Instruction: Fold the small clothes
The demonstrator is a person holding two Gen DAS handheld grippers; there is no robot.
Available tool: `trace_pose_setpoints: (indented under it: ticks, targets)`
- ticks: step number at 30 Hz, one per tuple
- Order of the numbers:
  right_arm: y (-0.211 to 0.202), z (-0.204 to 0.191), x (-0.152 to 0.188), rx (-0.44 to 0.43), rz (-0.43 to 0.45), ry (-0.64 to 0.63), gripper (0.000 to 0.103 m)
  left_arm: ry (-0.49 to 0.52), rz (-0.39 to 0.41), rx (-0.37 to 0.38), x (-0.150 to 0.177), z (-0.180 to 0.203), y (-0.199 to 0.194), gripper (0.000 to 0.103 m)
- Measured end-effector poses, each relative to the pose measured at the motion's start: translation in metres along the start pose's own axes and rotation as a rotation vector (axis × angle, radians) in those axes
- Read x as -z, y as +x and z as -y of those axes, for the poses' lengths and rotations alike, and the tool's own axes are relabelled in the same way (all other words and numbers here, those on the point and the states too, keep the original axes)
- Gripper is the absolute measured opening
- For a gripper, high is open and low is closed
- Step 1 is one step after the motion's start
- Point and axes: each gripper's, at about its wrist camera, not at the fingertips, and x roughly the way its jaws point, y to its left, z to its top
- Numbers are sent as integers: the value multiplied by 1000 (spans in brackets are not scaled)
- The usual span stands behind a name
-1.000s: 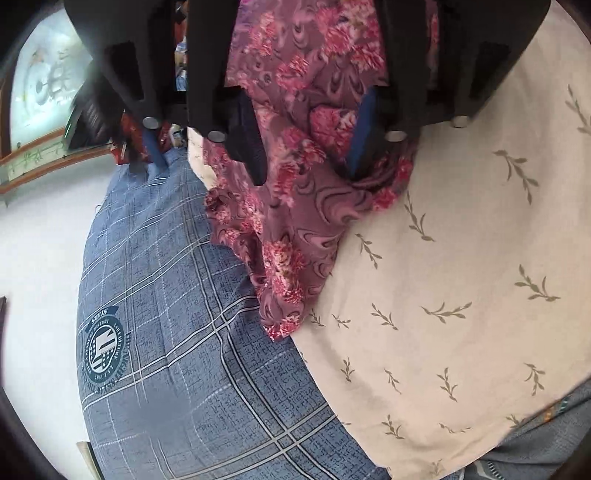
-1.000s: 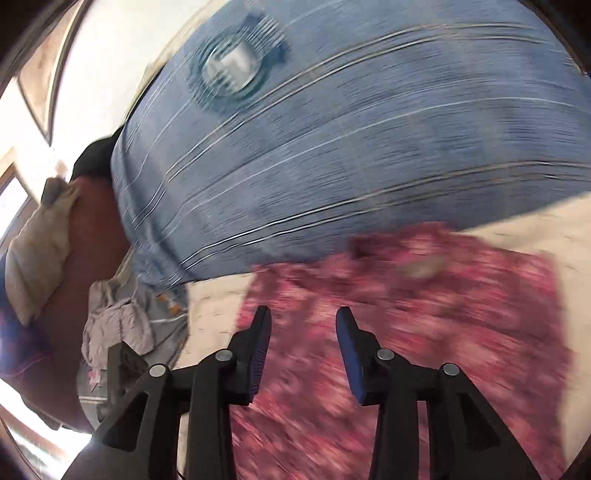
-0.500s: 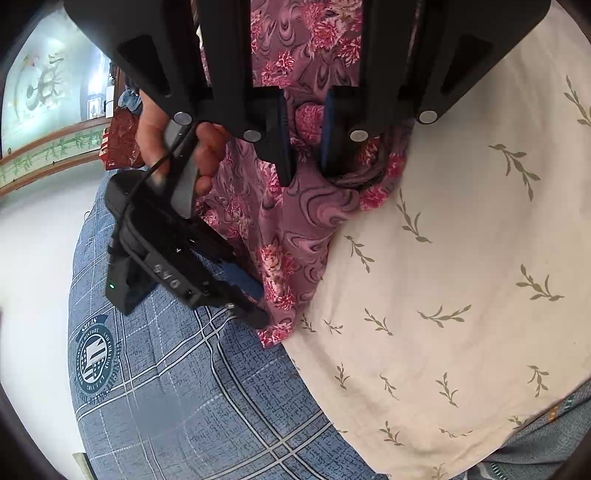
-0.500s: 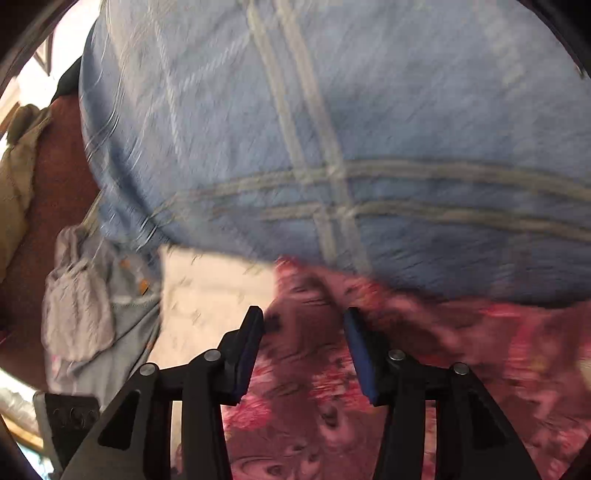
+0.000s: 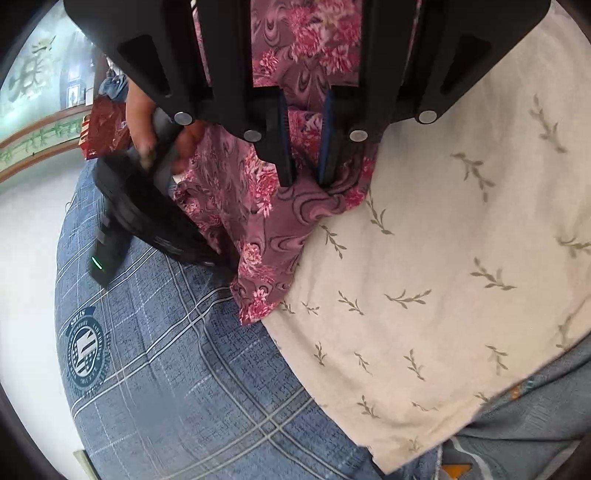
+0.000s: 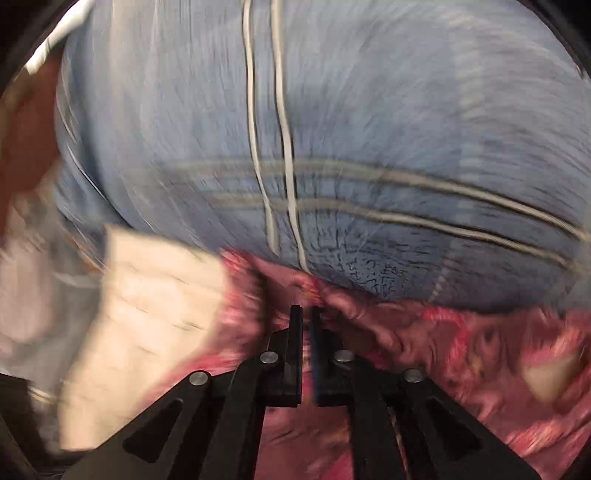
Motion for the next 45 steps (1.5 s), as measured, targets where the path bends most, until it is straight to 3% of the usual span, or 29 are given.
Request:
trace_pose_setpoints:
  ticks: [3, 6, 7, 8, 9, 11, 13, 14, 15, 17, 18, 20, 23, 25, 27, 28, 29, 30, 33, 34, 35, 37, 38, 41, 45]
  targets:
    - [-25, 1, 15, -227, 26, 89, 12, 44, 57, 15, 3, 12, -17, 12]
    - [-2, -7, 35, -250, -99, 109, 15, 114, 89, -49, 2, 21, -14, 14]
    - [16, -14, 46, -203, -197, 83, 12, 112, 83, -68, 1, 18, -11, 14]
    - [16, -20, 54, -150, -171, 52, 8, 97, 57, -81, 0, 12, -5, 14]
    - [3, -21, 56, -136, -124, 49, 12, 61, 19, -59, -2, 4, 0, 14]
    - [-21, -17, 60, -133, -85, 112, 15, 15, -14, -7, -6, -5, 1, 14]
    - [-58, 2, 73, -147, 18, 196, 15, 35, -22, -3, -9, -2, 0, 14]
    - [-84, 17, 84, -122, 68, 240, 15, 49, -22, -1, -8, 1, -2, 22]
    - [-104, 33, 94, -87, 101, 267, 16, 77, -22, 3, -7, 6, -5, 37]
    - [-154, 66, 112, 54, 171, 316, 20, 121, -7, -23, -5, 14, -8, 53]
    - [-179, 83, 123, 142, 205, 335, 23, 151, 1, -29, -4, 19, -9, 54]
    - [-225, 121, 149, 263, 270, 417, 38, 191, 8, -40, -6, 27, -9, 55]
    - [-251, 158, 177, 334, 301, 546, 44, 235, -13, -97, -5, 38, 2, 56]
    - [-245, 179, 182, 288, 255, 587, 44, 259, -52, -158, -3, 45, 15, 56]
    - [-226, 182, 180, 257, 190, 547, 37, 312, -68, -241, 0, 55, 26, 56]
    - [-219, 176, 176, 298, 175, 482, 14, 358, -72, -288, 1, 62, 29, 56]
    - [-217, 167, 172, 333, 179, 416, 9, 381, -75, -313, 2, 65, 31, 55]
    - [-223, 162, 166, 333, 211, 377, 9, 397, -84, -336, 2, 68, 33, 55]
    - [-250, 162, 163, 255, 355, 414, 8, 438, -105, -407, 2, 68, 43, 55]
    - [-250, 166, 163, 251, 366, 426, 8, 463, -105, -438, 3, 68, 48, 55]
    - [-246, 170, 163, 260, 349, 439, 5, 489, -92, -466, 5, 69, 51, 56]
    - [-219, 187, 167, 310, 217, 474, 2, 545, -78, -516, 11, 74, 56, 59]
    - [-209, 196, 172, 297, 175, 499, 1, 560, -82, -530, 12, 76, 56, 59]
    - [-237, 199, 175, 277, 243, 577, 10, 491, -110, -465, 6, 74, 38, 57]
    - [-267, 178, 184, 142, 346, 500, 10, 468, -114, -412, 11, 73, 21, 57]
